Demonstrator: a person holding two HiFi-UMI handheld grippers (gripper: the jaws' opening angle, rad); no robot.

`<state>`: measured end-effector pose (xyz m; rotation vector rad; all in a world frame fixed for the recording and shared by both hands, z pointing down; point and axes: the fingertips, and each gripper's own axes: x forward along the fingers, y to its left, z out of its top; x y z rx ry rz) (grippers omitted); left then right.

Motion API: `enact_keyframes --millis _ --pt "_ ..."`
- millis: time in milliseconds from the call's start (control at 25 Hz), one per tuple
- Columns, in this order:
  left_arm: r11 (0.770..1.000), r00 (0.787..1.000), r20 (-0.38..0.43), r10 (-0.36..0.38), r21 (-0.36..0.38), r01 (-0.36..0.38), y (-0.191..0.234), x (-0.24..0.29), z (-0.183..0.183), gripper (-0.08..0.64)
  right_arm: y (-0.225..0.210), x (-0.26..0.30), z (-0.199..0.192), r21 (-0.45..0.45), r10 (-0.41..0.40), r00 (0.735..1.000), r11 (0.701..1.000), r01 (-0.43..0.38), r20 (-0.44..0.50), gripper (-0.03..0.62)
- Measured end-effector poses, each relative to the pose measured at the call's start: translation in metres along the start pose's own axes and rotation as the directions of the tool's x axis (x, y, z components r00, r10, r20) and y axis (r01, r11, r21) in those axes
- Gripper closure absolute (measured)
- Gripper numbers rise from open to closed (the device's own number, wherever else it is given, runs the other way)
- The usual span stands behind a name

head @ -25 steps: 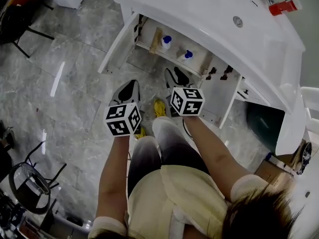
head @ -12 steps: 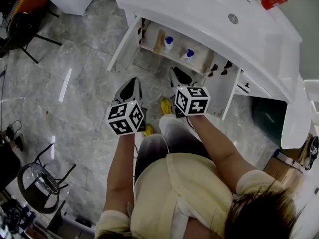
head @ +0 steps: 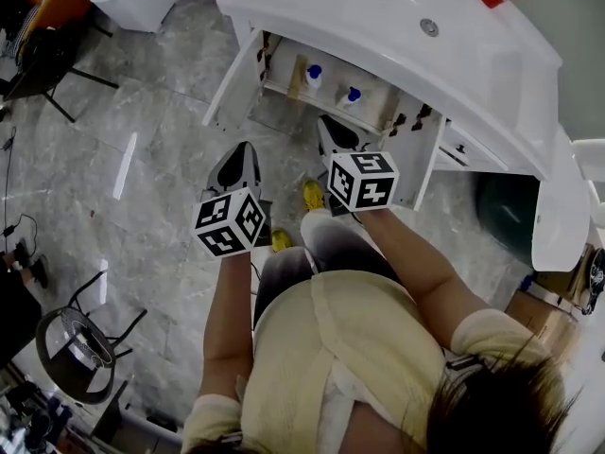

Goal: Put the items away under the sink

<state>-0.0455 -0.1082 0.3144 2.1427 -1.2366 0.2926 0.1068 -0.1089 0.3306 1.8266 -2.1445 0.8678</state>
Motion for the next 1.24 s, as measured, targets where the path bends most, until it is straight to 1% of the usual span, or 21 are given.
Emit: enact_keyframes --millis 320,640,840,1240 --pt "0.999 0.999 0.026 0.021 0.026 -0.021 -0.003 -0.025 0.005 0.511 0.016 -0.019 0.004 -0.031 0.012 1.0 0.999 -0.012 0.004 0.566" --pt "0.999 0.999 0.037 0.03 0.035 -0.032 -0.005 -0.038 0.005 0.511 0.024 -0.029 0.002 -0.035 0.03 1.0 0.999 -0.03 0.002 0.566" --pt "0.999 0.999 0.036 0.03 0.041 -0.032 -0.007 -0.04 0.006 0.511 0.025 -0.029 0.002 -0.038 0.039 0.999 0.998 -0.039 -0.005 0.566" --pt "0.998 0.998 0.036 0.042 0.043 -0.043 0.004 -0.041 0.008 0.511 0.033 -0.02 0.002 -0.055 0.048 0.999 0.997 -0.049 -0.011 0.566"
